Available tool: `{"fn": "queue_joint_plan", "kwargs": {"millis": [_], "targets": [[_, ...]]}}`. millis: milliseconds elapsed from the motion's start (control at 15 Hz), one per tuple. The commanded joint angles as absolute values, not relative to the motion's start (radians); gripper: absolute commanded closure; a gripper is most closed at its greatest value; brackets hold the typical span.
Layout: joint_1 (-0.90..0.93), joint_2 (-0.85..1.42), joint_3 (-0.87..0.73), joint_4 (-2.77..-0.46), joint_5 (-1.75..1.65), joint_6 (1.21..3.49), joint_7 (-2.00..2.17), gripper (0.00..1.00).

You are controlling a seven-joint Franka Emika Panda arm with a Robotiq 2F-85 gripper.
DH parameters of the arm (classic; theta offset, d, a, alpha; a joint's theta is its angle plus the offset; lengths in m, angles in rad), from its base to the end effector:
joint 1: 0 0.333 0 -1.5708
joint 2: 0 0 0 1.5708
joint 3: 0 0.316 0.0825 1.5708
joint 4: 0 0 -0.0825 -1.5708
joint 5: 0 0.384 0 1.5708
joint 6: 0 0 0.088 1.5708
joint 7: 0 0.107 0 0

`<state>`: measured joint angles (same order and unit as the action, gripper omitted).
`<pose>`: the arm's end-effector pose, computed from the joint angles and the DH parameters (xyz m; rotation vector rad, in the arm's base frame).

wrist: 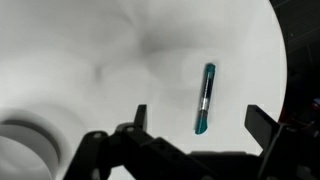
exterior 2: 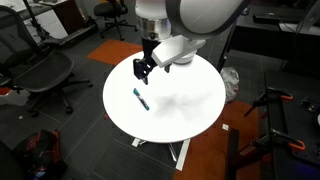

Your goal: Put the marker in the bowl

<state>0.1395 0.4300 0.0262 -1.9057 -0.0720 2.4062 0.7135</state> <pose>0.6277 0.1036 0.2790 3.0366 -0.7736 0.1267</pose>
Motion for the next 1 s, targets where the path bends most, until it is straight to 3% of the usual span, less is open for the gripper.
{"fn": "queue_joint_plan", "kwargs": {"millis": [0, 933], "targets": [[0.162, 0.518, -0.003, -1.803, -0.067, 2.416, 0.695, 0.00], [0.167, 0.739, -0.023, -1.623, -0.032, 2.521, 0.575, 0.00]]}}
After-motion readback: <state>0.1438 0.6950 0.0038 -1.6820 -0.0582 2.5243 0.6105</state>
